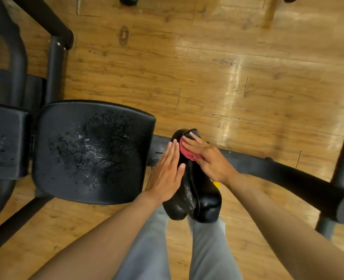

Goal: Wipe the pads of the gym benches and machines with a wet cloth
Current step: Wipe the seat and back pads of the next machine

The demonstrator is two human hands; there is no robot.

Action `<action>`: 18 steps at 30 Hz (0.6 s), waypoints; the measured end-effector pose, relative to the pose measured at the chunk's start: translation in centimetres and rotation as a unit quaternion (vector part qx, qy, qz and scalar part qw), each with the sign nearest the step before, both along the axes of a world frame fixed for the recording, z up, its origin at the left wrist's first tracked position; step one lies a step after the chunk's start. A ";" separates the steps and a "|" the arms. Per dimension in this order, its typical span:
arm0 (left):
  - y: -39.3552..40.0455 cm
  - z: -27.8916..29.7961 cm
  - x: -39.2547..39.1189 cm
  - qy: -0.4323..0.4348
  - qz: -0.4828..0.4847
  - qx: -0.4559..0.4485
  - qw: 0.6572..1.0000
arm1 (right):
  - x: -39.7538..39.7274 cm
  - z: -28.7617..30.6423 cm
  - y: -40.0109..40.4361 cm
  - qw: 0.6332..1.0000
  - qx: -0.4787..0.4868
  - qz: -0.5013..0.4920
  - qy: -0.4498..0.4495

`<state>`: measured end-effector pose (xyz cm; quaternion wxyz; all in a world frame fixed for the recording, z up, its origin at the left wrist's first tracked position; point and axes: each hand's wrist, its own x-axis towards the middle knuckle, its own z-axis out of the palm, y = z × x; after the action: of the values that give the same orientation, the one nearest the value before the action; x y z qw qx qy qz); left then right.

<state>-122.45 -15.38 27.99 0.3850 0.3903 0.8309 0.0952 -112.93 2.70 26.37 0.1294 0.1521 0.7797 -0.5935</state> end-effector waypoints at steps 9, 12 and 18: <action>-0.5 1.1 0.1 0.014 -0.062 0.026 0.998 | 2.7 2.6 -2.1 0.984 -0.138 -0.091 -0.070; -0.8 1.8 0.2 0.018 -0.078 0.024 0.996 | 5.4 5.5 -2.6 0.956 -0.236 -0.128 -0.115; -1.5 4.2 0.9 0.040 -0.126 0.056 0.990 | 7.6 8.8 -4.8 0.983 -0.069 -0.151 -0.083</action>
<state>-121.54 -16.87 32.14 0.3381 0.5164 0.7830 0.0769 -105.38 -2.05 35.16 0.1122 0.3074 0.6915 -0.6440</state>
